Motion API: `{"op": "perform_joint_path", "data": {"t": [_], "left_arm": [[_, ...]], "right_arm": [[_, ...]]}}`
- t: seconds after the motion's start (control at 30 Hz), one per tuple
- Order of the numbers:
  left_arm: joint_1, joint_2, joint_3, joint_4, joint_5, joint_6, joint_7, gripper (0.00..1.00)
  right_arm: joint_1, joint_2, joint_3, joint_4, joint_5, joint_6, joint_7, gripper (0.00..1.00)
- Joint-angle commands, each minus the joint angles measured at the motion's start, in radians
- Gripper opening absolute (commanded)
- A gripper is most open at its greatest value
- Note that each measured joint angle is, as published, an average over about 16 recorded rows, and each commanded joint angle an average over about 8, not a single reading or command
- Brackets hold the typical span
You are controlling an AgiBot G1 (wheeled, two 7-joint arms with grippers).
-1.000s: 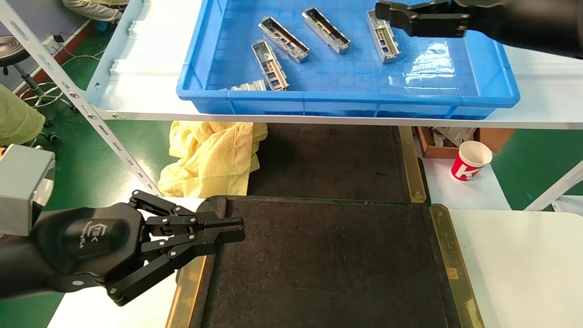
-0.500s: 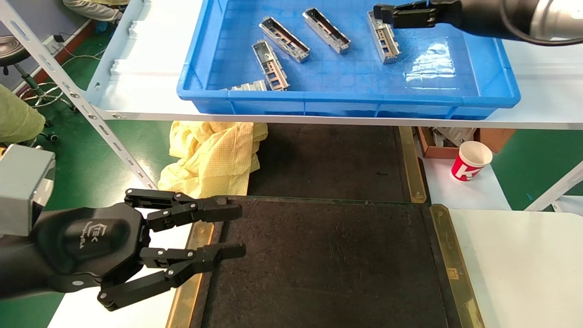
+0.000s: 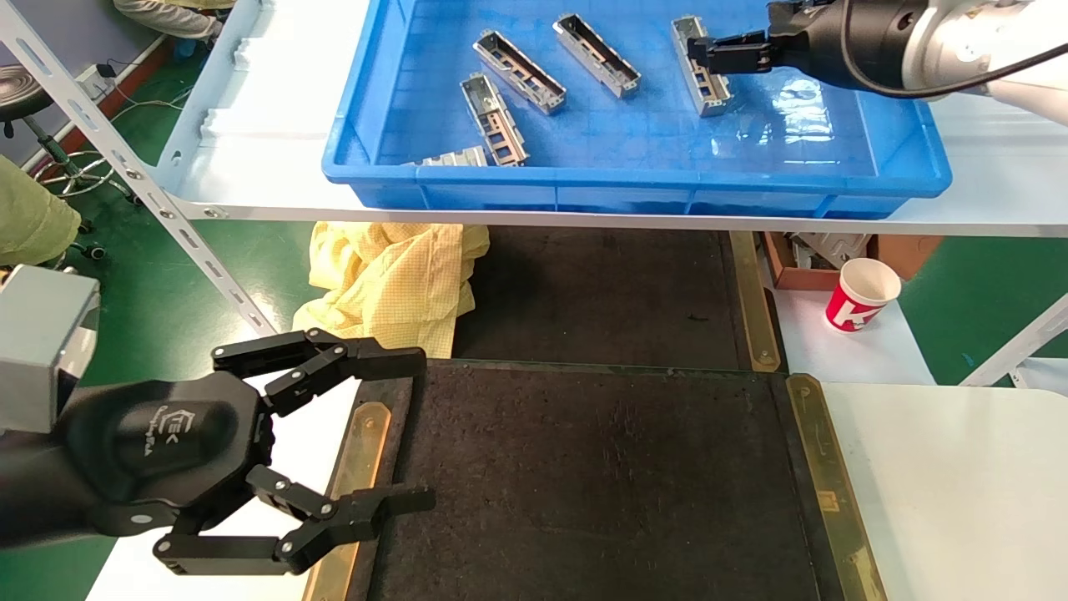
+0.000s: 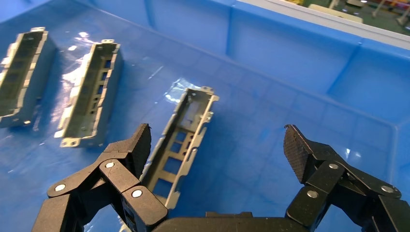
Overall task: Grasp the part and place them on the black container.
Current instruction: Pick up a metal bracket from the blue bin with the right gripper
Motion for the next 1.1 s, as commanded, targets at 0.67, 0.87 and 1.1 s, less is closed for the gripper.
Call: {"op": "perform_joint_path", "data": {"t": [0.67, 0.87, 1.1], "left_arm": [[0.000, 0.000, 0.000, 0.000, 0.000, 0.000, 0.000, 1.00], [0.000, 0.000, 0.000, 0.000, 0.000, 0.000, 0.000, 1.00], [0.000, 0.000, 0.000, 0.000, 0.000, 0.000, 0.000, 1.00]], "right_arm": [[-0.011, -0.031, 0.004, -0.041, 0.005, 0.007, -0.006, 0.00], [-0.012, -0.032, 0.003, -0.043, 0.004, -0.004, -0.007, 0.00], [-0.012, -0.031, 0.002, -0.044, 0.002, -0.016, -0.008, 0.00]]}}
